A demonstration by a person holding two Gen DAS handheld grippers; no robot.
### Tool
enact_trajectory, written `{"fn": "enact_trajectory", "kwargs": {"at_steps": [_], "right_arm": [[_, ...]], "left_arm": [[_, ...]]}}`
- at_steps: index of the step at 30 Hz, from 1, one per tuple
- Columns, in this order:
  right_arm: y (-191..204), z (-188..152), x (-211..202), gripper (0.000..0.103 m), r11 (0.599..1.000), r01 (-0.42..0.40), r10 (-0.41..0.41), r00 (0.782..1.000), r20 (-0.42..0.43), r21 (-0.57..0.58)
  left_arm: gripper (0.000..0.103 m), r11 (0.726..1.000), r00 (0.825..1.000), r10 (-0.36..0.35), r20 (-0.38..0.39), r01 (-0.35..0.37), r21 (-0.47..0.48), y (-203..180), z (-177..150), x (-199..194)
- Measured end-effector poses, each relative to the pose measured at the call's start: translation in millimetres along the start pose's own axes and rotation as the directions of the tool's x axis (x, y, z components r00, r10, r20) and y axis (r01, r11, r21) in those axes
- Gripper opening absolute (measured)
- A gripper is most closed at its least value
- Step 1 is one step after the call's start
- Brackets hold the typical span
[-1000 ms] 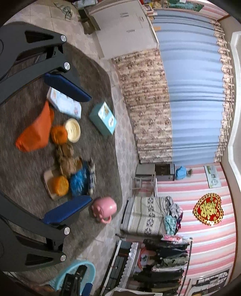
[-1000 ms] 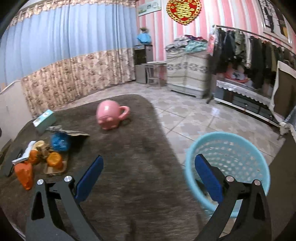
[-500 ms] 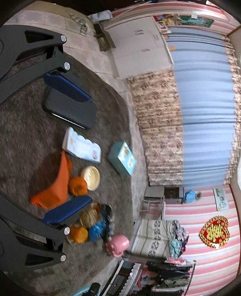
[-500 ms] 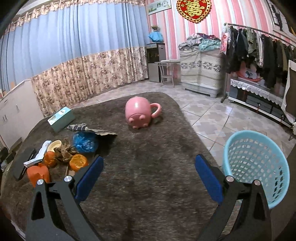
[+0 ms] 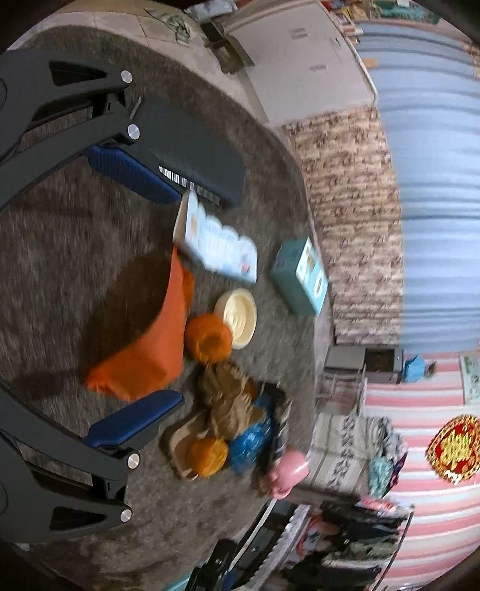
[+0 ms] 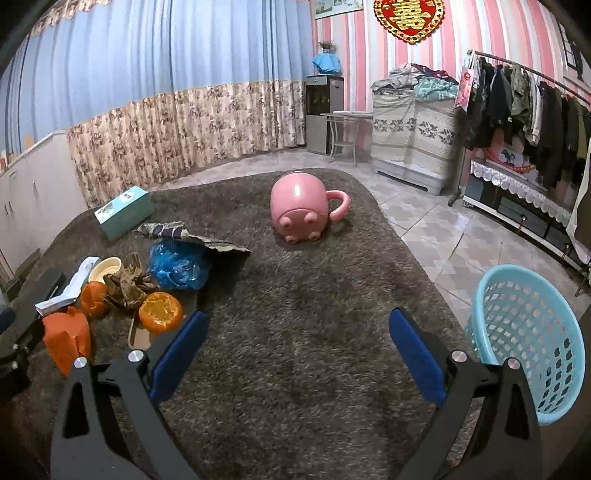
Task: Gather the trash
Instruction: 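Grasp the orange plastic bag with the left gripper while the right gripper grasps an orange peel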
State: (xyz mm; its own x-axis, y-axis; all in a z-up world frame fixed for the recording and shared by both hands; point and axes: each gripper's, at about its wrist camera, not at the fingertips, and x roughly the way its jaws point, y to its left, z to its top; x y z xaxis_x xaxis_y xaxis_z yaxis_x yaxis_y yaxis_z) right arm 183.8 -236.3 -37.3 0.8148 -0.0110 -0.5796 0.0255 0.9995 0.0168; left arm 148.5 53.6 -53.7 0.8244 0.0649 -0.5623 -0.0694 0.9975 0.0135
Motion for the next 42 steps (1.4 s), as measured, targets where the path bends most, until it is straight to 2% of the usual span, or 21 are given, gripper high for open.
{"fn": "enact_trajectory", "kwargs": {"at_steps": [2, 5, 6, 7, 8, 9, 12, 17, 24, 26, 28, 29, 32, 33, 35, 42], "right_arm": [[1.4, -0.4, 1.6, 0.097, 1.000, 0.001, -0.001, 1.000, -0.005, -0.003], [4.4, -1.3, 5.1, 0.097, 1.000, -0.003, 0.003, 1.000, -0.015, -0.007], [5.9, -1.6, 6.5, 0.097, 1.000, -0.007, 0.007, 1.000, -0.018, -0.007], [7.7, -2.4, 8.4, 0.097, 1.000, -0.016, 0.016, 1.000, -0.023, -0.006], [10.8, -3.0, 10.8, 0.097, 1.000, -0.026, 0.025, 0.999, -0.030, -0.008], [12.9, -3.5, 12.1, 0.097, 0.999, -0.029, 0.029, 0.999, -0.034, -0.012], [24.6, -5.0, 15.9, 0.097, 0.998, -0.038, 0.036, 0.998, -0.042, -0.042], [51.3, -9.9, 24.0, 0.097, 0.992, -0.077, 0.070, 0.995, -0.069, -0.104], [90.9, -13.7, 37.9, 0.096, 0.971, -0.139, 0.121, 0.988, -0.097, -0.196], [100.9, -15.7, 45.8, 0.090, 0.965, -0.146, 0.124, 0.986, -0.115, -0.216], [107.6, -16.3, 54.6, 0.063, 0.958, -0.184, 0.152, 0.976, -0.156, -0.220], [110.3, -17.1, 57.9, 0.058, 0.954, -0.205, 0.168, 0.970, -0.174, -0.219], [112.7, -18.0, 57.7, 0.051, 0.953, -0.189, 0.153, 0.975, -0.162, -0.236], [109.8, -16.9, 56.0, 0.038, 0.953, -0.198, 0.164, 0.974, -0.159, -0.228], [102.1, -13.4, 53.2, 0.037, 0.955, -0.221, 0.191, 0.968, -0.160, -0.198], [61.7, -7.2, 27.1, 0.036, 0.970, -0.194, 0.179, 0.978, -0.111, -0.146]], "left_arm": [[0.093, 0.999, 0.999, -0.035, -0.028, 0.036, 0.018, -9.9, -0.3, 8.5], [0.078, 0.996, 0.995, -0.074, -0.066, 0.077, 0.044, -21.1, -2.2, 18.5], [0.064, 0.994, 0.993, -0.085, -0.080, 0.090, 0.054, -23.9, -3.2, 21.5], [0.055, 0.992, 0.990, -0.102, -0.102, 0.109, 0.067, -26.8, -4.3, 25.2], [0.039, 0.989, 0.986, -0.120, -0.118, 0.129, 0.074, -28.4, -5.2, 27.9], [0.029, 0.987, 0.983, -0.135, -0.125, 0.145, 0.076, -28.9, -6.1, 28.7], [0.009, 0.982, 0.982, -0.156, -0.102, 0.166, 0.091, -26.6, -5.1, 21.5], [0.003, 0.982, 0.988, -0.145, -0.047, 0.149, 0.117, -10.5, 1.1, 1.9], [0.003, 0.993, 0.993, -0.113, 0.023, 0.112, 0.044, 37.5, 17.6, -16.8], [0.003, 0.995, 0.995, -0.092, 0.040, 0.091, 0.028, 50.1, 22.5, -17.9], [0.003, 0.997, 0.997, -0.071, 0.044, 0.070, 0.020, 58.3, 26.0, -15.9], [0.003, 0.998, 0.997, -0.063, 0.044, 0.062, 0.015, 61.9, 28.2, -13.7], [0.003, 0.999, 0.998, -0.047, 0.042, 0.047, 0.011, 64.7, 29.7, -9.3], [0.003, 0.999, 0.998, -0.046, 0.042, 0.045, 0.011, 64.9, 29.0, -8.6], [0.003, 0.999, 0.998, -0.044, 0.036, 0.044, 0.005, 62.3, 28.3, -6.4], [0.003, 0.997, 0.997, -0.062, 0.054, 0.060, 0.047, 30.4, 28.1, -13.7]]}}
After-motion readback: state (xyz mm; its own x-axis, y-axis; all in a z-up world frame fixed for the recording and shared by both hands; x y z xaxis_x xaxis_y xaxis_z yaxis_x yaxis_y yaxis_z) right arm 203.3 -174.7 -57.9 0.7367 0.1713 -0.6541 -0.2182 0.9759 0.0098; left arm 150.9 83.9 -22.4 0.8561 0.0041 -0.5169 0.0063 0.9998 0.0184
